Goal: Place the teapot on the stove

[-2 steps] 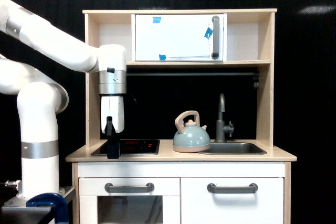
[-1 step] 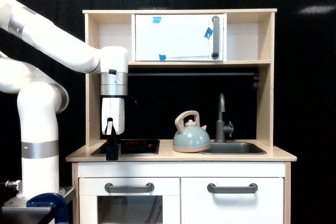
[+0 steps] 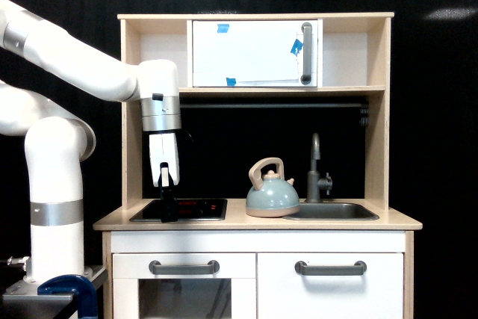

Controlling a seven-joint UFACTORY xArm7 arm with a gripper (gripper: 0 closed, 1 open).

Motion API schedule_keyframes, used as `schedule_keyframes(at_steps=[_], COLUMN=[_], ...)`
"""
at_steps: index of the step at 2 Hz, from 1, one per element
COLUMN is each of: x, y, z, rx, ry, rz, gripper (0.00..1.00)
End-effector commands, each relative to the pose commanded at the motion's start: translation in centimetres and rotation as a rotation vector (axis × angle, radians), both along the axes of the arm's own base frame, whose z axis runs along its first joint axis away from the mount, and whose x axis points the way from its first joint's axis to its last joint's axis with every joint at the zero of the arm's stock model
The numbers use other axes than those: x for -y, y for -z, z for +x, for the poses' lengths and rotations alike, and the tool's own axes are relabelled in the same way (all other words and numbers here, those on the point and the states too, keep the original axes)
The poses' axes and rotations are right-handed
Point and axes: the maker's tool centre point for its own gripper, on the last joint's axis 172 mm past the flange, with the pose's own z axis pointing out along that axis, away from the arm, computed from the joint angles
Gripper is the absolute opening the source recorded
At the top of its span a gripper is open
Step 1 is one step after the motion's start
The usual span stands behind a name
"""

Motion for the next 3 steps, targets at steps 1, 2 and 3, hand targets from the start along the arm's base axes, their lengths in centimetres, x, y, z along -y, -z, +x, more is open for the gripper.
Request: schedule_keyframes(at_steps=[1, 2, 3], x=[-2.0, -6.3, -9.3], y=[-1.5, -4.3, -6.8], z=[5.0, 8.5, 10.8], rx=[0.109, 0.266, 0.334], ry=[-0.29, -0.321, -0.417], rz=[0.059, 0.139, 0.158], gripper=[1.0, 1.0, 1.0])
